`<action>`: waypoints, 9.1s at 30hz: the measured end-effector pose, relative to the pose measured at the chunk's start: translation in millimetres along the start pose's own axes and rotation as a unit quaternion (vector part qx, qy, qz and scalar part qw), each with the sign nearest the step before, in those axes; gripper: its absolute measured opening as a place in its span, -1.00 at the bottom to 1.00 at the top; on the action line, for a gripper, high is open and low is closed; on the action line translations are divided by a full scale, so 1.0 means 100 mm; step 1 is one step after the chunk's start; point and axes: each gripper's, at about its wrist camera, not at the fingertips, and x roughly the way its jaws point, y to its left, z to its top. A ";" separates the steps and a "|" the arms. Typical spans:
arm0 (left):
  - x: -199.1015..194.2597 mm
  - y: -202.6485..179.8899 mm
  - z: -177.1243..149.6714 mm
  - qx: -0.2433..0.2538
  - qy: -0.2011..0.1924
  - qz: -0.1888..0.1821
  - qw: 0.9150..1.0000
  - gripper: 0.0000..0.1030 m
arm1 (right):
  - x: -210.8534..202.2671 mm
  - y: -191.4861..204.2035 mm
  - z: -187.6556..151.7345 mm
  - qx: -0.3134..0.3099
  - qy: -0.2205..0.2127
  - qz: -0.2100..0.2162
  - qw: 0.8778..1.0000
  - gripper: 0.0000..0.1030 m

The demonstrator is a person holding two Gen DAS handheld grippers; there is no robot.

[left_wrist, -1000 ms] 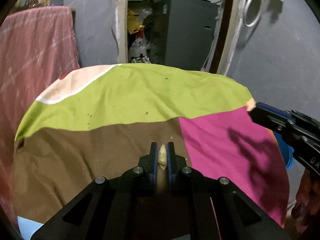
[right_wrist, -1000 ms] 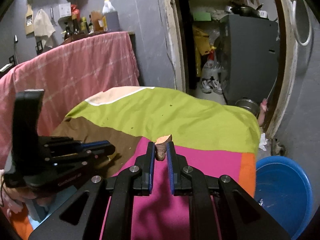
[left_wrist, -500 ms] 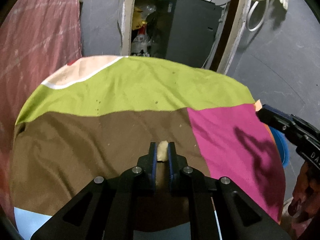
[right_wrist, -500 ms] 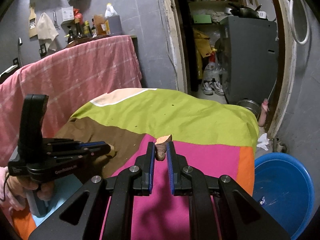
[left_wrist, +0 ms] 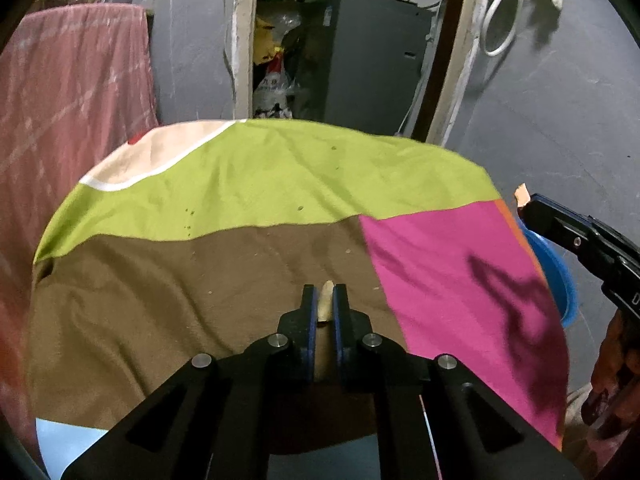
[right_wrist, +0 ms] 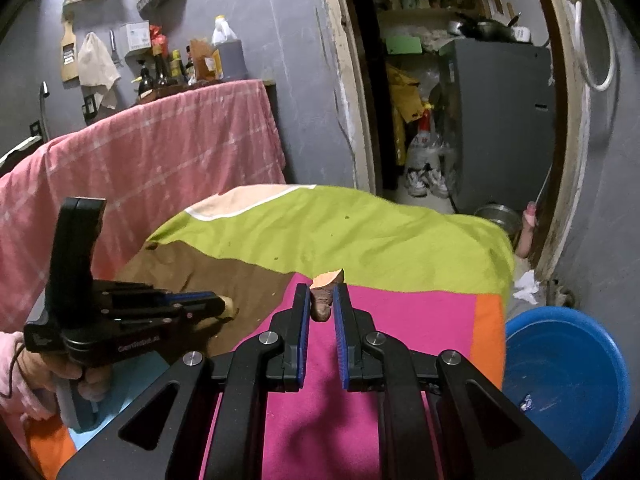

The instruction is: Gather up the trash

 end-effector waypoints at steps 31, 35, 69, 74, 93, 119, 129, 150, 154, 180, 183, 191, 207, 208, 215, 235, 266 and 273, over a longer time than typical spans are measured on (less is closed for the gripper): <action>-1.47 -1.99 0.32 0.042 -0.403 -0.118 0.907 -0.90 | -2.19 -0.13 0.06 -0.094 -0.311 -0.253 0.911 -0.81; -1.46 -2.27 0.34 0.052 -0.414 -0.122 0.900 -0.90 | -2.28 -0.27 0.03 -0.095 -0.321 -0.271 0.902 -0.81; -0.10 -2.67 0.31 0.047 -0.279 -0.061 0.957 -0.90 | -1.68 -1.22 -0.59 -0.001 -0.233 -0.263 0.936 -0.80; 0.05 -2.60 0.29 0.038 -0.248 -0.064 0.966 -0.90 | -1.56 -1.26 -0.65 0.015 -0.210 -0.247 0.946 -0.80; 0.43 -2.43 0.34 0.009 -0.139 -0.109 0.984 -0.89 | -1.36 -1.50 -0.73 0.060 -0.155 -0.218 0.962 -0.79; -0.48 -2.15 0.38 -0.005 -0.216 -0.116 0.969 0.25 | -2.00 -1.11 -0.45 0.039 -0.209 -0.243 0.946 -0.12; -1.08 -1.98 0.19 -0.002 -0.254 -0.118 0.960 0.79 | -2.41 -0.71 -0.44 0.038 -0.243 -0.251 0.936 0.54; -1.87 -1.68 -0.64 0.010 -0.289 -0.086 0.954 0.90 | -2.84 0.10 -0.80 0.042 -0.260 -0.252 0.931 1.00; -1.95 -1.61 -0.83 0.010 -0.293 -0.070 0.954 0.96 | -2.85 0.19 -0.97 0.039 -0.255 -0.262 0.930 1.00; -1.74 -1.55 -1.49 0.015 -0.271 -0.004 0.962 0.96 | -2.69 0.37 -1.62 0.032 -0.233 -0.301 0.924 1.00; -1.72 -1.55 -1.52 0.014 -0.271 0.000 0.962 0.96 | -2.66 0.37 -1.64 0.029 -0.229 -0.304 0.924 1.00; -1.69 -1.52 -1.56 0.016 -0.273 0.009 0.962 0.96 | -2.60 0.33 -1.68 0.031 -0.220 -0.309 0.925 1.00; -1.66 -1.48 -1.61 0.022 -0.275 0.022 0.961 0.96 | -2.54 0.29 -1.71 0.030 -0.212 -0.322 0.922 1.00; -1.65 -1.47 -1.61 0.022 -0.275 0.023 0.961 0.96 | -2.54 0.29 -1.72 0.029 -0.211 -0.322 0.922 1.00; -1.62 -1.39 -1.62 0.010 -0.273 0.022 0.962 0.96 | -2.52 0.30 -1.75 0.029 -0.212 -0.327 0.921 1.00; -1.57 -1.33 -1.65 -0.008 -0.268 0.030 0.963 0.96 | -2.47 0.36 -1.82 0.006 -0.219 -0.351 0.910 1.00; -1.56 -1.33 -1.66 -0.007 -0.267 0.031 0.963 0.96 | -2.48 0.34 -1.82 0.006 -0.219 -0.350 0.911 1.00; -1.56 -1.33 -1.66 -0.007 -0.266 0.031 0.963 0.96 | -2.48 0.34 -1.83 0.005 -0.219 -0.350 0.911 1.00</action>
